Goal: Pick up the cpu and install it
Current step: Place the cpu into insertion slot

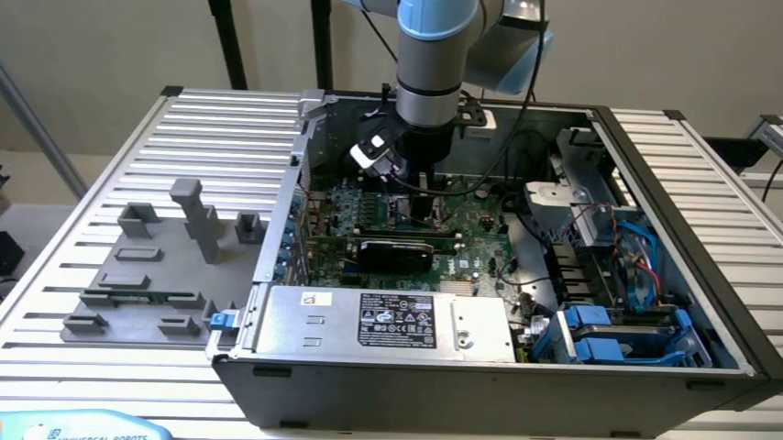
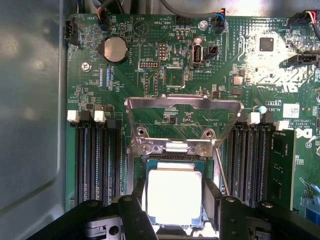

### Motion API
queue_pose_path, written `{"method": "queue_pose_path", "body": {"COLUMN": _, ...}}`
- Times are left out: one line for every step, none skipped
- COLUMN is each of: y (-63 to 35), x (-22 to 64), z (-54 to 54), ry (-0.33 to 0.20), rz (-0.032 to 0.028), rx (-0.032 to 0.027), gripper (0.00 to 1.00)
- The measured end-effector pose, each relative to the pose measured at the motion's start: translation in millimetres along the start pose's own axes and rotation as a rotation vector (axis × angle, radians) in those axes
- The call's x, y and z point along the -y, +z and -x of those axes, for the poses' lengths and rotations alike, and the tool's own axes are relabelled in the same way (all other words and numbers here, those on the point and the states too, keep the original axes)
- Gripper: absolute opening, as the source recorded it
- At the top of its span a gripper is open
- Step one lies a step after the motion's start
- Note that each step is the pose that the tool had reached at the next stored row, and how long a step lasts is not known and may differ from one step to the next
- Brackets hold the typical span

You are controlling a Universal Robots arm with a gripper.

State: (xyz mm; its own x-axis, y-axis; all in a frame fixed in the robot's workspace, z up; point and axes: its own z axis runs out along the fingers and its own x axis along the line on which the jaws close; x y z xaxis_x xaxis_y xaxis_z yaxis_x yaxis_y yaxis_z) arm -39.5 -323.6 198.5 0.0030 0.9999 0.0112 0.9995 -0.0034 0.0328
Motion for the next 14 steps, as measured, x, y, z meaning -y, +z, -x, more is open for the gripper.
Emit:
{"method": "queue_pose_path", "body": {"y": 0.1, "x": 0.0, "z": -0.1, "ry": 0.0, "rz": 0.0, "rx": 0.0, "gripper": 0.55}}
{"method": "queue_pose_path", "body": {"y": 0.2, "x": 0.0, "z": -0.2, "ry": 0.0, "rz": 0.0001, "rx": -0.0002, "gripper": 0.55}}
{"method": "queue_pose_path", "body": {"y": 0.2, "x": 0.0, "z": -0.3, "ry": -0.001, "rz": 0.0002, "rx": -0.0002, "gripper": 0.55}}
{"method": "queue_pose_path", "body": {"y": 0.4, "x": 0.0, "z": -0.5, "ry": -0.001, "rz": 0.0002, "rx": -0.0001, "gripper": 0.55}}
{"method": "queue_pose_path", "body": {"y": 0.7, "x": 0.0, "z": -0.9, "ry": -0.002, "rz": 0.0004, "rx": -0.0002, "gripper": 0.55}}
{"method": "queue_pose_path", "body": {"y": 0.7, "x": 0.0, "z": -0.9, "ry": -0.002, "rz": 0.0005, "rx": 0.0, "gripper": 0.55}}
{"method": "queue_pose_path", "body": {"y": 0.8, "x": 0.0, "z": -0.9, "ry": -0.003, "rz": 0.0006, "rx": 0.0001, "gripper": 0.55}}
{"method": "queue_pose_path", "body": {"y": 1.0, "x": 0.1, "z": -0.9, "ry": -0.003, "rz": 0.0007, "rx": 0.0, "gripper": 0.55}}
{"method": "queue_pose_path", "body": {"y": 1.1, "x": 0.1, "z": -0.9, "ry": -0.003, "rz": 0.0007, "rx": 0.0, "gripper": 0.55}}
{"method": "queue_pose_path", "body": {"y": 1.3, "x": 0.1, "z": -0.9, "ry": -0.004, "rz": 0.0008, "rx": 0.0, "gripper": 0.55}}
{"method": "queue_pose_path", "body": {"y": 1.4, "x": 0.1, "z": -0.9, "ry": -0.004, "rz": 0.0009, "rx": -0.0001, "gripper": 0.55}}
{"method": "queue_pose_path", "body": {"y": 1.5, "x": 0.1, "z": -0.9, "ry": -0.004, "rz": 0.001, "rx": -0.0001, "gripper": 0.55}}
{"method": "queue_pose_path", "body": {"y": 1.6, "x": 0.1, "z": -0.9, "ry": -0.005, "rz": 0.0009, "rx": -0.0001, "gripper": 0.55}}
{"method": "queue_pose_path", "body": {"y": 1.7, "x": 0.1, "z": -0.9, "ry": -0.005, "rz": 0.001, "rx": 0.0, "gripper": 0.55}}
